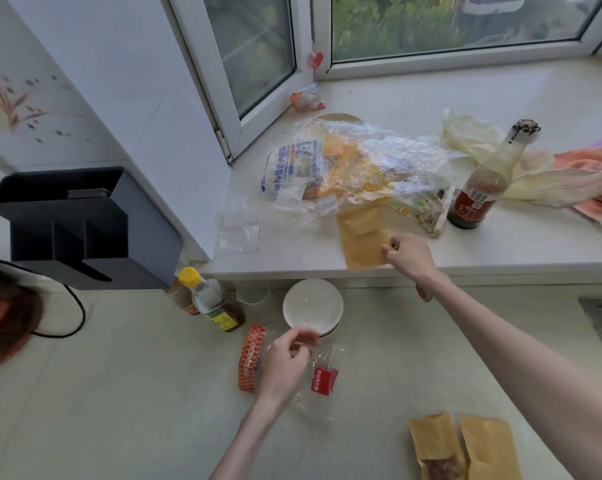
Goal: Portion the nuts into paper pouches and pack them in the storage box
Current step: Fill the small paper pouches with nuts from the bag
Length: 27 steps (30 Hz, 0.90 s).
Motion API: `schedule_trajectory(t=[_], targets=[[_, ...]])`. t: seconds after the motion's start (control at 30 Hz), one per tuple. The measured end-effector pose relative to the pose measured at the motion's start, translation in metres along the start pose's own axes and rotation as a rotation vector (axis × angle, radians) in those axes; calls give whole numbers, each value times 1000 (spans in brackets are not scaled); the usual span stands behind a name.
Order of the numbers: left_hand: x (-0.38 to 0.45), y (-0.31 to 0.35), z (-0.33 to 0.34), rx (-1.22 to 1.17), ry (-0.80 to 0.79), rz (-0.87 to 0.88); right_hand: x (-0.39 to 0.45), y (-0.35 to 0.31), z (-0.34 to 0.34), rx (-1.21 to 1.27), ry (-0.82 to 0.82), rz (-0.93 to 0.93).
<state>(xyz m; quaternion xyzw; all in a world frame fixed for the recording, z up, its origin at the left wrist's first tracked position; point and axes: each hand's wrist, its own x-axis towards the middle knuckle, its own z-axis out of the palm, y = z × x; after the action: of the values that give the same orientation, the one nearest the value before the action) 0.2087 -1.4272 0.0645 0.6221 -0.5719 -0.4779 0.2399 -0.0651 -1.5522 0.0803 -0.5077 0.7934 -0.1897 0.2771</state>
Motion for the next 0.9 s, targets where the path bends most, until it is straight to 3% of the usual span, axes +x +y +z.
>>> schedule_trajectory(t=[0.13,0.3,0.47,0.6,0.77,0.9], targets=[[5,42,-6,-110,107,104,-48,-7,-25,98,59,-201],[0,110,-11,-269,186,152,-112,-12,-69,213,-41,-383],[-30,142,-2,-251,195,268,-146,-2,-105,281,-18,-436],[-53,152,14,-324,167,218,-159,4,-125,260,44,-436],[-72,167,26,-285,221,224,-183,-5,-140,164,289,-382],[-89,189,32,-232,168,375,-218,-39,-128,257,83,-471]])
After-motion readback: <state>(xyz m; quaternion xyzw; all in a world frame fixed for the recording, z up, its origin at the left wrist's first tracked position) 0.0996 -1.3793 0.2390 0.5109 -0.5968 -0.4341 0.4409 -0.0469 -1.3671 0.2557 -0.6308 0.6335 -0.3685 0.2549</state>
